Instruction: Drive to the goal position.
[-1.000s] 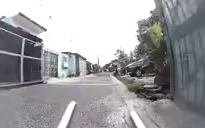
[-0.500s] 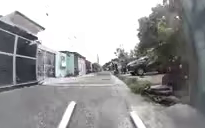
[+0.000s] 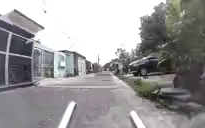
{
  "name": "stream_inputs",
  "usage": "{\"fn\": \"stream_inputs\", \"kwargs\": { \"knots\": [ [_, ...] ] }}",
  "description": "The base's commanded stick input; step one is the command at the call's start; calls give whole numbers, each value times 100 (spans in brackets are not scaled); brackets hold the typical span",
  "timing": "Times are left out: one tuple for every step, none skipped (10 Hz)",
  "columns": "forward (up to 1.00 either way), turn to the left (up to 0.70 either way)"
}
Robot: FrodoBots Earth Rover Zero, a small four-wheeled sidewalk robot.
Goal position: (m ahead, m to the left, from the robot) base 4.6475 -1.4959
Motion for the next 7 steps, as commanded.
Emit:
{"fn": "stream_inputs", "kwargs": {
  "knots": [
    [85,0],
    [84,0],
    [70,0],
    [70,0],
    [70,0],
    [70,0],
    [70,0]
  ]
}}
